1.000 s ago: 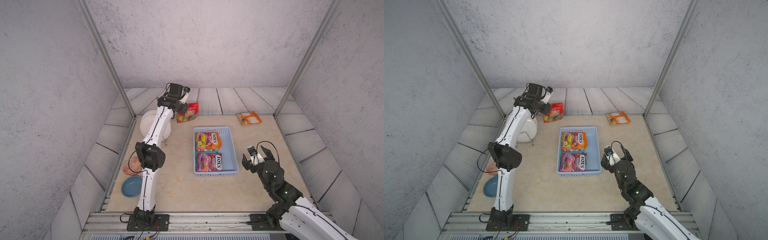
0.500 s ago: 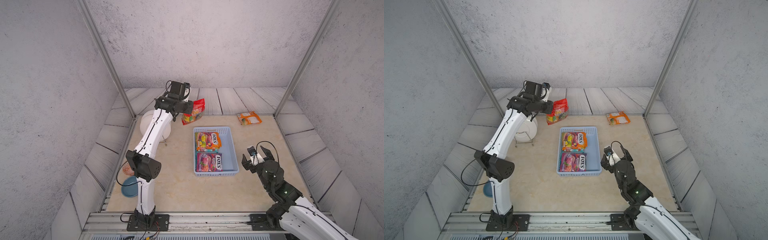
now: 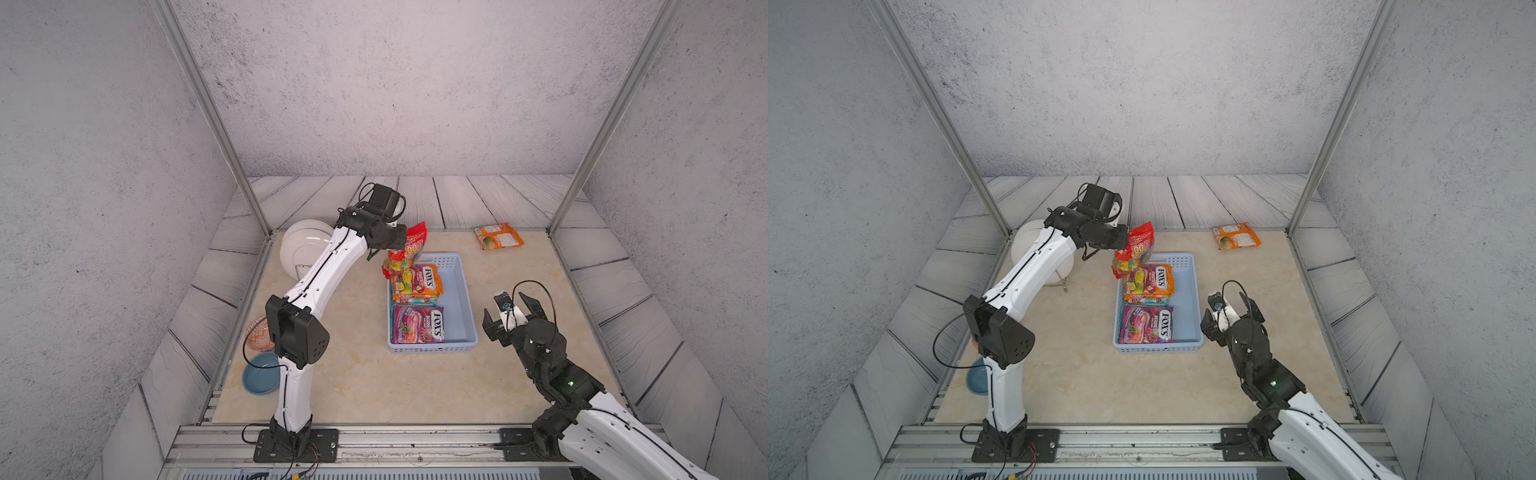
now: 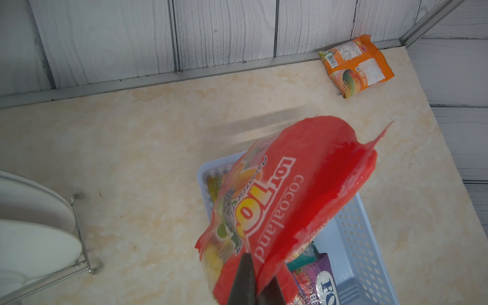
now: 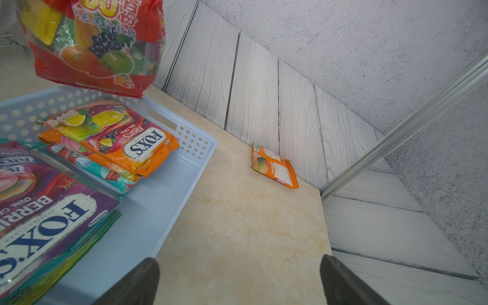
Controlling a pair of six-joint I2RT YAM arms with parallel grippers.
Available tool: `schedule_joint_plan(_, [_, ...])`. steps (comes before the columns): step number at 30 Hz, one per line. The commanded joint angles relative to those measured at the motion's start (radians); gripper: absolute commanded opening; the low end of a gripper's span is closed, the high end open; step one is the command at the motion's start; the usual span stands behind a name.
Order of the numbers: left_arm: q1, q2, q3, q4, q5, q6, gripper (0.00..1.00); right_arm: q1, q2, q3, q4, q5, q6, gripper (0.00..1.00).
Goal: Put the candies in the basket
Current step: Place the candy in the basket.
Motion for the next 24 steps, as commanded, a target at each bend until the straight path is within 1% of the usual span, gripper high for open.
schedule_joint_plan(1, [-0.006, -0.092, 0.004, 0.071, -0.015, -0.056, 0.00, -0.006, 0.058, 0.100, -0.072, -0.062, 0.117, 0.99])
schedule_joint_plan(5, [-0.010, -0.101, -0.021, 0.079, 0.003, -0.091, 0.00, -0.006, 0.150, 0.226, -0.145, -0.151, 0.248, 0.95])
schedule_joint_plan(7, [-0.015, -0.109, -0.028, 0.074, -0.020, -0.107, 0.00, -0.006, 0.199, 0.291, -0.155, -0.185, 0.332, 0.92])
schedule_joint_plan(12, [-0.015, -0.103, -0.046, 0.073, 0.008, -0.152, 0.00, -0.006, 0.363, 0.448, -0.150, -0.262, 0.512, 0.85])
schedule_joint_plan(15, [-0.015, -0.091, -0.038, 0.070, -0.004, -0.158, 0.00, -0.005, 0.490, 0.561, -0.178, -0.280, 0.601, 0.77])
schedule_joint_plan(17, [-0.013, -0.086, -0.038, 0.068, 0.000, -0.166, 0.00, -0.007, 0.567, 0.626, -0.181, -0.300, 0.638, 0.72])
schedule_joint_plan(22, [-0.015, -0.073, -0.039, 0.084, 0.030, -0.179, 0.00, -0.018, 0.757, 0.768, -0.165, -0.360, 0.732, 0.50])
schedule_joint_plan(24, [-0.017, -0.069, -0.037, 0.083, 0.035, -0.183, 0.00, -0.028, 0.837, 0.823, -0.163, -0.398, 0.770, 0.48])
